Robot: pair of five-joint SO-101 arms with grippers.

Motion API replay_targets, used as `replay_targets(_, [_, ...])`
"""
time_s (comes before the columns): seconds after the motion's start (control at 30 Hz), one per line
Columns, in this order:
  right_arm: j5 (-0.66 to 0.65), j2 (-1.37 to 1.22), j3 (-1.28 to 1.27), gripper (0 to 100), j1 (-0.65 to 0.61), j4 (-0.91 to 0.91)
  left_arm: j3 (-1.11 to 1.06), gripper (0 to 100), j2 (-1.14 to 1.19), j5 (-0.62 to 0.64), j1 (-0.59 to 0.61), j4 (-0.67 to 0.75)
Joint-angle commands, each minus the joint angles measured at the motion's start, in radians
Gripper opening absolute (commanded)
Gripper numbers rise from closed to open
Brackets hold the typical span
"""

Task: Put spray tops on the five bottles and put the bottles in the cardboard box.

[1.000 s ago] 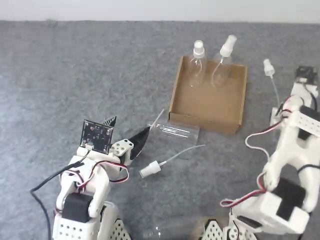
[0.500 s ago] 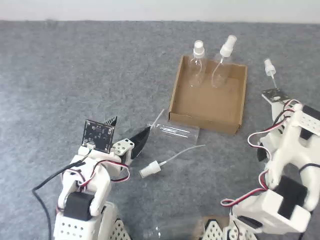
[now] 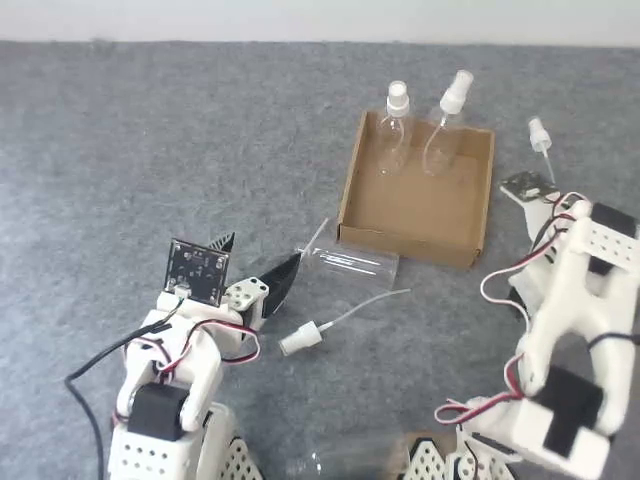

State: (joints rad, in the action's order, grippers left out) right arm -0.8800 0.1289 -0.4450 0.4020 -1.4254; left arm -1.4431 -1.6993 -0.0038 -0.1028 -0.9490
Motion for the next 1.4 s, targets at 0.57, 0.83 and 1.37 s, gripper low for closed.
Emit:
replay_targets(0.57, [0.259,-0.096,0.549,23.3,-0.012,0.17,0.002,30,-0.011,-0.005,0.005,0.026])
replay_targets(0.83, [0.313,-0.453,0.749,23.5,-0.068,0.389,0.001,30,-0.009,-0.005,0.002,0.026])
replay_targets(1.37, [0.433,-0.949,1.126,23.5,-0.108,0.71,-0.012,30,-0.011,-0.006,-0.003,0.028])
